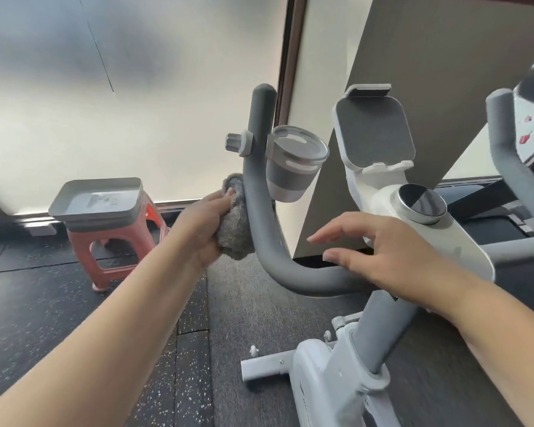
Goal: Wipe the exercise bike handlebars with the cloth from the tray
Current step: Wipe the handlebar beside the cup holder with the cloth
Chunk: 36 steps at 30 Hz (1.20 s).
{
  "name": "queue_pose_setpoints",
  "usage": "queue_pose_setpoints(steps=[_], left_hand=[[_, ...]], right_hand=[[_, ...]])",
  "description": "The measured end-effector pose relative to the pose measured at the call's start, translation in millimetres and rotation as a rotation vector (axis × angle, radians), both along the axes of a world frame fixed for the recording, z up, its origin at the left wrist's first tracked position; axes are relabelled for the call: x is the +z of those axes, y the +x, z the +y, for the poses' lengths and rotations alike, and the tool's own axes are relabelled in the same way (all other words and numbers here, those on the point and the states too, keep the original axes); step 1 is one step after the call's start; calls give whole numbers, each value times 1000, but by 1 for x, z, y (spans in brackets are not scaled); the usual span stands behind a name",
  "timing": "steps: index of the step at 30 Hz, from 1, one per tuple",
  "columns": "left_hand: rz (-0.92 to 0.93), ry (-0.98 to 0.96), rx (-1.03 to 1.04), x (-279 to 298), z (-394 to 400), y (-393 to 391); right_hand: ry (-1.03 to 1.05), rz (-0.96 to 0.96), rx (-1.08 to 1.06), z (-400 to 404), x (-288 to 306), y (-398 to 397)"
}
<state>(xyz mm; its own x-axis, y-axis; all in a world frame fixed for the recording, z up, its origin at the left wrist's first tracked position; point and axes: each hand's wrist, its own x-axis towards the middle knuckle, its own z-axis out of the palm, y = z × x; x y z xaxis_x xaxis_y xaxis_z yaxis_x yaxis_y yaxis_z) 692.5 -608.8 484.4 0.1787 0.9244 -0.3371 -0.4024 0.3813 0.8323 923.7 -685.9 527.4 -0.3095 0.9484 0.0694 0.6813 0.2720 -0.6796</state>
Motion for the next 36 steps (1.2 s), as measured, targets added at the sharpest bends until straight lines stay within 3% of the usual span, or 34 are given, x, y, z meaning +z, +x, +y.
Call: queue_pose_setpoints(steps=[14, 23, 30, 36], left_hand=[[51, -26, -42, -30, -83, 10], [131, 188, 370, -25, -66, 32], [60, 74, 322, -42, -109, 46], [-37, 87, 404, -32, -90, 44]], right_hand=[[78, 9, 78, -15, -20, 14], [193, -44, 34, -22, -17, 25], [209, -59, 47, -26, -26, 33], [263, -110, 31, -23, -20, 45]])
